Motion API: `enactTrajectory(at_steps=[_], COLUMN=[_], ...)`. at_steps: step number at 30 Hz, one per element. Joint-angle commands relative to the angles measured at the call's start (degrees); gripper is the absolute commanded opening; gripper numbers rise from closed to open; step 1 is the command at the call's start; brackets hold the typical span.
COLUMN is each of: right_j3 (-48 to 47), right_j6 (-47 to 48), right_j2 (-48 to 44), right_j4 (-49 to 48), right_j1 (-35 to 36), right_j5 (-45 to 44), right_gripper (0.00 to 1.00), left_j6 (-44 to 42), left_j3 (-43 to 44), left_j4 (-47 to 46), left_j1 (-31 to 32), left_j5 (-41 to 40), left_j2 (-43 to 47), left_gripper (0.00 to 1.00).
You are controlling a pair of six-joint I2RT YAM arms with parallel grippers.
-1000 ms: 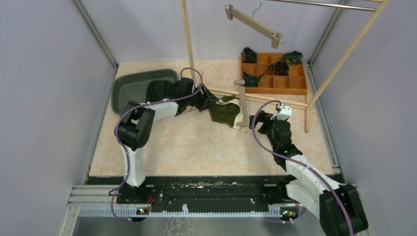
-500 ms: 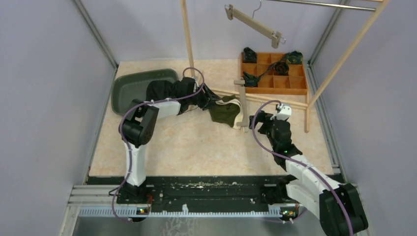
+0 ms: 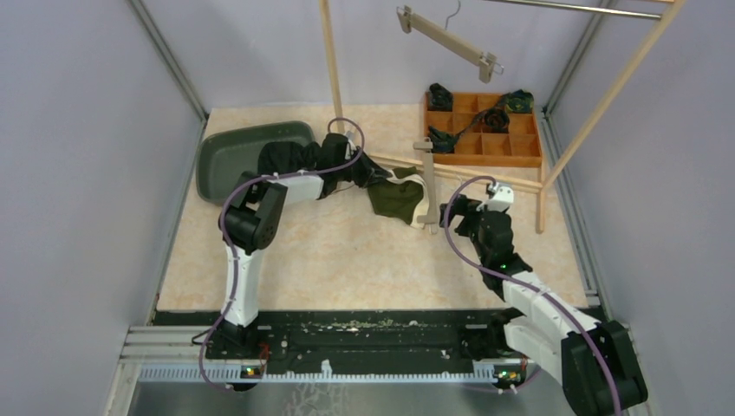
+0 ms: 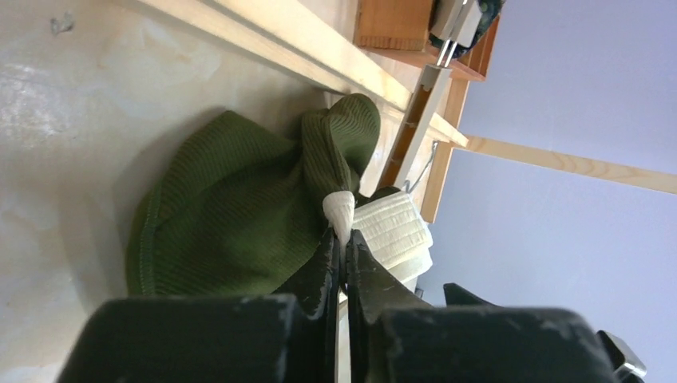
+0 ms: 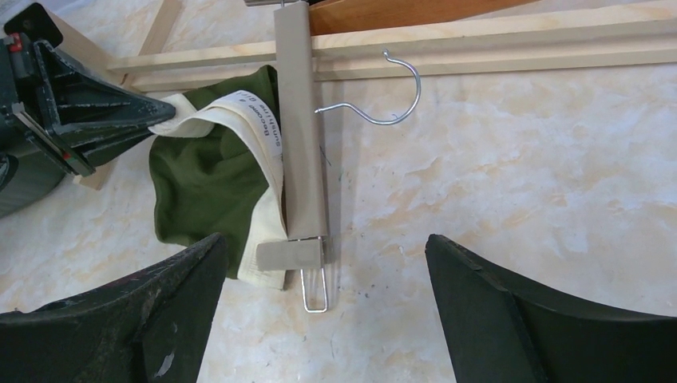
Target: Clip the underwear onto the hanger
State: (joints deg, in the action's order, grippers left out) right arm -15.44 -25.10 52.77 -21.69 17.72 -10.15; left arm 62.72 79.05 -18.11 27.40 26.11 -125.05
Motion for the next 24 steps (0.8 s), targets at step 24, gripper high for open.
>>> enactTrajectory(at_steps=[24], right_j3=[-8.96], right_j6=[-4.05], right_j2=[15.84], right_j4=[-13.18], right_j1=[-1.54], right_j5=[11.27], right_gripper=[0.89], left_j6=[-15.85], left_j3=[21.82], left_j4=[24.96], left_j1=[3.11], left_j5=[-9.11], left_j2=[6.96], left_gripper=[0.11])
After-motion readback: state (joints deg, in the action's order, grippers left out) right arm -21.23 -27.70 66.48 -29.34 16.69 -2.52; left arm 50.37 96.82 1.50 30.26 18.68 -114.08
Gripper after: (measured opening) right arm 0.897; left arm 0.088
